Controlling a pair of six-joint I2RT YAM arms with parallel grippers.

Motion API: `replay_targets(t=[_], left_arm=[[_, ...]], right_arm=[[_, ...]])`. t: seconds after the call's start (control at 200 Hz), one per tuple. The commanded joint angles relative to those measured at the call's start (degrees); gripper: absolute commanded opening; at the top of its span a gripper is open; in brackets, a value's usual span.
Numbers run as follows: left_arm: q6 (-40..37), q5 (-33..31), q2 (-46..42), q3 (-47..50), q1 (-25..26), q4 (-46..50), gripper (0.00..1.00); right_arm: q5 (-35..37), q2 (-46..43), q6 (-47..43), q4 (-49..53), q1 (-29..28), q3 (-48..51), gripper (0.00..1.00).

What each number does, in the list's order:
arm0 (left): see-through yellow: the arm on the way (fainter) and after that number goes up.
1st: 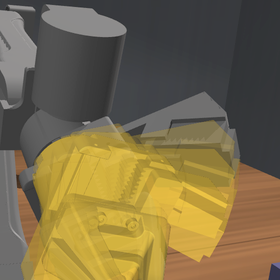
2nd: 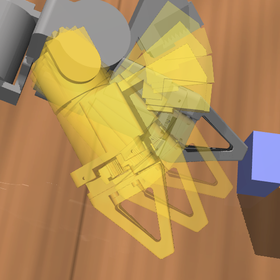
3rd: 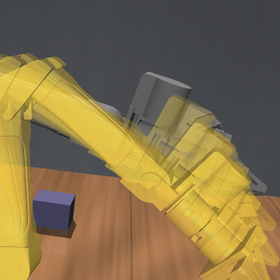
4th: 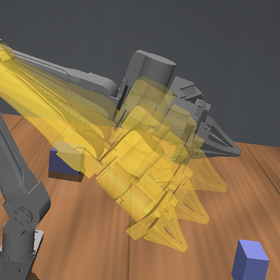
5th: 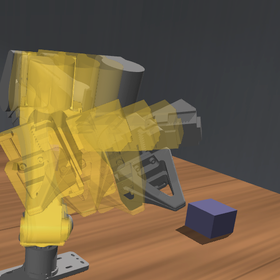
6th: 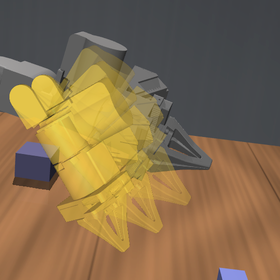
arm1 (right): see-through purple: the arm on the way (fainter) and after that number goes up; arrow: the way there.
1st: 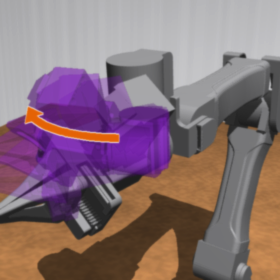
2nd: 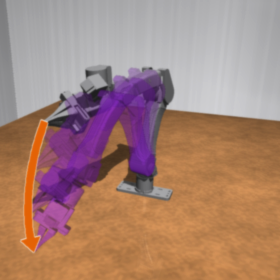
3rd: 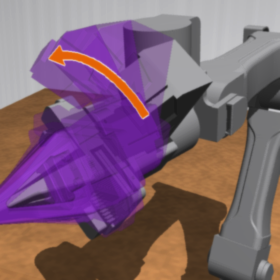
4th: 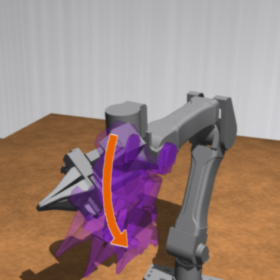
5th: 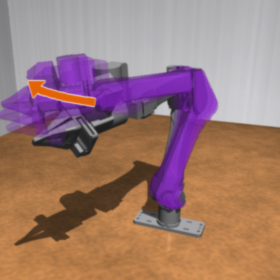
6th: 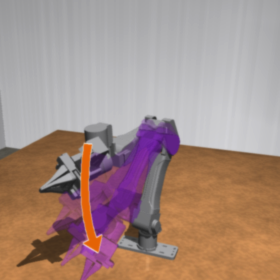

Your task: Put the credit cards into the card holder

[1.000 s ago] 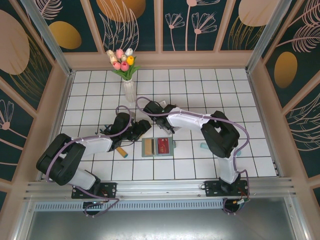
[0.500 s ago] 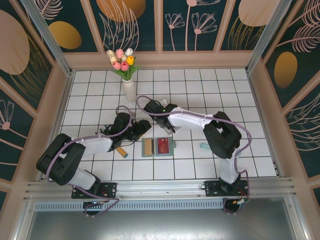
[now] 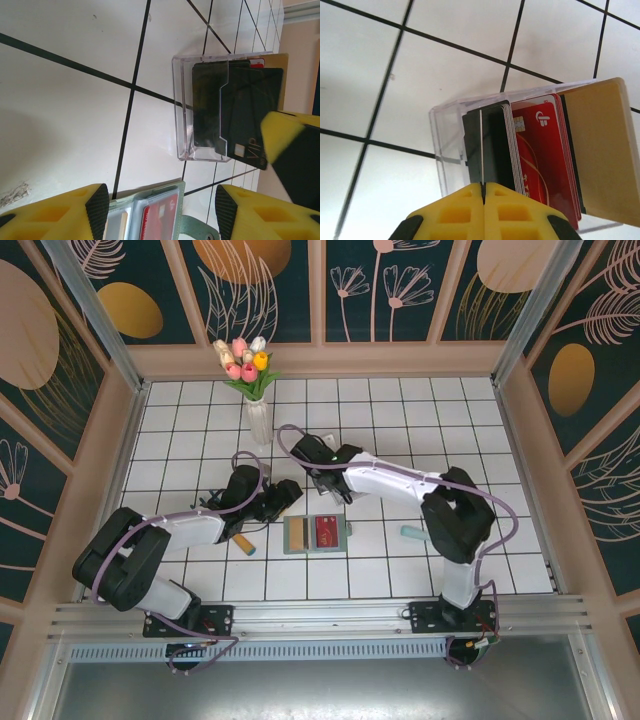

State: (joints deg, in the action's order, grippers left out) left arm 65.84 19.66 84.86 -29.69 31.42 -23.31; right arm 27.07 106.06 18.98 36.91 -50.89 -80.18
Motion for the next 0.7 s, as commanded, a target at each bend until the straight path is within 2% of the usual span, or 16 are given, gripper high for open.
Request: replay_targets(t=[0.0,0.195,0.325,0.48,0.55,0.696], left_arm=[[-0.78,0.29,-2.42,-1.31,-0.33,0.47,0.61],[-1.46,2.16,-4.4,-2.48,-0.79,-0.89,0.64],[2.26,8.97,-4.44,-1.12,-2.78,-11.65,0.68],[7.88,17.01,-2.53,-1.44,-3.47,-25.97,0.73],[9.63,19.3,-1.57,-2.13,-3.51,-30.45,0.77],[11.93,22.69,0.76,-3.51,-3.47,-35.26,0.78]], right_arm=[[-4.94,-6.59,2.55,-0.42,0.13,1.55,0.04],[-11.9,-15.3,7.89,-5.25,1.89,5.89,0.01],[-22.4,-24.17,11.47,-13.92,4.51,12.7,0.0],[-42.42,-34.38,18.66,-28.99,11.5,24.07,0.01],[-46.8,-36.59,20.9,-32.47,13.63,26.77,0.01],[-53.57,-37.78,23.85,-38.86,14.87,29.58,0.02]])
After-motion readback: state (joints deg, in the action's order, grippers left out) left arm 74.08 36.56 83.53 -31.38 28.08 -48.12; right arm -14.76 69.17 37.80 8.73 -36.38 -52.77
